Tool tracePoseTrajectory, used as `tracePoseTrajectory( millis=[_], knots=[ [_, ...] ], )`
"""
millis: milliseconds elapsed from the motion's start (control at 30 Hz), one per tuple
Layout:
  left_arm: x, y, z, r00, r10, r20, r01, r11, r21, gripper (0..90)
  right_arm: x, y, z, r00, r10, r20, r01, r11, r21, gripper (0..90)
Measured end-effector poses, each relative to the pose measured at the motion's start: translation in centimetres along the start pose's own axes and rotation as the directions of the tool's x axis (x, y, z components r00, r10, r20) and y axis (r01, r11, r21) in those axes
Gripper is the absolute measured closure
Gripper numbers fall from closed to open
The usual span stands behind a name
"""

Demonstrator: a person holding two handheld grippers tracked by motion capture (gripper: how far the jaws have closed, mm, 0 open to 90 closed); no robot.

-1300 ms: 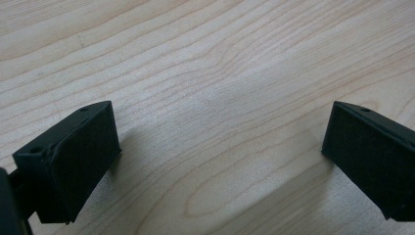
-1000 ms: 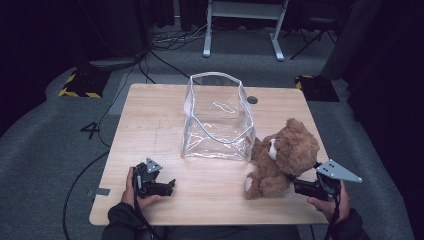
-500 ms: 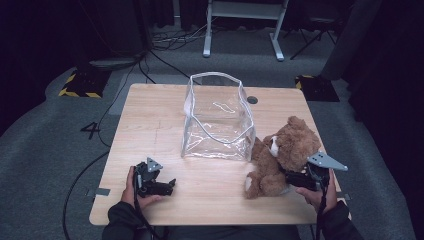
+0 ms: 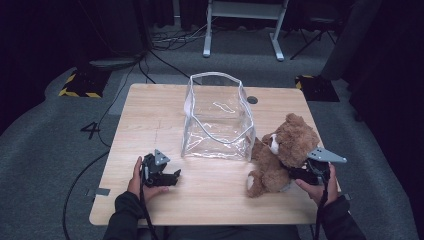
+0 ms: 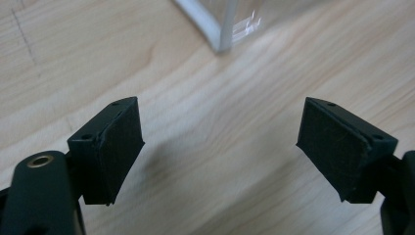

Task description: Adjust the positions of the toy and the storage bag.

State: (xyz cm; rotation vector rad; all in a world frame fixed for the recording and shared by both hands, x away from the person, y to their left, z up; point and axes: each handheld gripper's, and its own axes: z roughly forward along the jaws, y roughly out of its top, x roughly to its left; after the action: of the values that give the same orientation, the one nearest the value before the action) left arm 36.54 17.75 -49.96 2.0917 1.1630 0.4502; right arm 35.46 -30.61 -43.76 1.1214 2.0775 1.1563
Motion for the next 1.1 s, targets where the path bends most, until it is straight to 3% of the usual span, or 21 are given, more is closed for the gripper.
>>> tracePoseTrajectory(
  millis=[133,300,333,367,433,500,633,733,833,900,933,1033,1100],
  knots=[
    [0.5,2.1,-1.1,0.9993,-0.037,-0.006,0.037,0.9964,-0.077,16.0,-0.5,-0.2,-0.1,0.9997,-0.012,-0.020,0.012,1.000,-0.010,35.7],
    [0.0,5.0,-1.7,0.9997,-0.026,0.001,0.026,0.9863,-0.163,15.8,-1.0,-0.4,0.1,0.9990,-0.015,-0.042,0.013,0.999,-0.030,30.0],
    [0.0,5.0,-1.7,0.9997,-0.026,0.001,0.026,0.9863,-0.163,15.8,-1.0,-0.4,0.1,0.9990,-0.015,-0.042,0.013,0.999,-0.030,30.0],
    [-0.2,5.7,-1.6,0.9993,-0.036,0.006,0.037,0.9819,-0.186,15.8,-1.1,-0.5,0.1,0.9987,-0.020,-0.046,0.018,0.999,-0.034,28.4],
    [-0.3,6.9,-1.2,0.9987,-0.041,0.029,0.046,0.9796,-0.196,15.8,-1.3,-0.7,0.2,0.9995,-0.013,-0.031,0.011,0.998,-0.057,23.4],
    [-0.4,7.2,-1.0,0.9990,-0.038,0.026,0.042,0.9786,-0.202,15.8,-1.4,-0.7,0.2,0.9997,-0.011,-0.020,0.010,0.998,-0.060,22.8],
    [-0.9,8.5,0.6,0.9977,-0.034,0.059,0.045,0.9786,-0.201,16.1,-1.3,-0.6,0.1,1.0000,-0.001,-0.004,0.001,0.999,-0.046,20.0],
    [-1.0,9.0,1.6,0.9977,-0.044,0.052,0.053,0.9799,-0.192,16.8,-1.3,-0.6,0.2,0.9998,0.019,-0.009,-0.019,0.999,-0.043,14.7],
    [-0.9,9.1,2.1,0.9954,-0.047,0.084,0.063,0.9792,-0.193,16.2,-1.5,-0.6,0.2,0.9994,0.030,-0.017,-0.031,0.999,-0.043,12.5],
    [-0.8,9.1,2.1,0.9923,-0.031,0.120,0.055,0.9777,-0.202,24.9,-1.5,-0.6,0.3,0.9995,0.023,-0.021,-0.024,0.999,-0.043,14.1],
    [-0.9,9.2,2.1,0.9936,-0.015,0.112,0.038,0.9790,-0.200,37.5,-1.5,-0.6,0.3,0.9996,0.010,-0.028,-0.012,0.999,-0.039,15.3],
    [-1.3,9.2,2.3,0.9965,0.026,0.079,-0.012,0.9839,-0.178,61.2,-1.2,-0.5,0.3,0.9988,-0.031,-0.038,0.030,0.999,-0.034,22.3],
    [-1.3,9.2,2.3,0.9973,0.041,0.060,-0.029,0.9834,-0.179,70.0,-1.2,-0.5,0.2,0.9980,-0.039,-0.050,0.038,0.999,-0.035,27.0]
  ],
)
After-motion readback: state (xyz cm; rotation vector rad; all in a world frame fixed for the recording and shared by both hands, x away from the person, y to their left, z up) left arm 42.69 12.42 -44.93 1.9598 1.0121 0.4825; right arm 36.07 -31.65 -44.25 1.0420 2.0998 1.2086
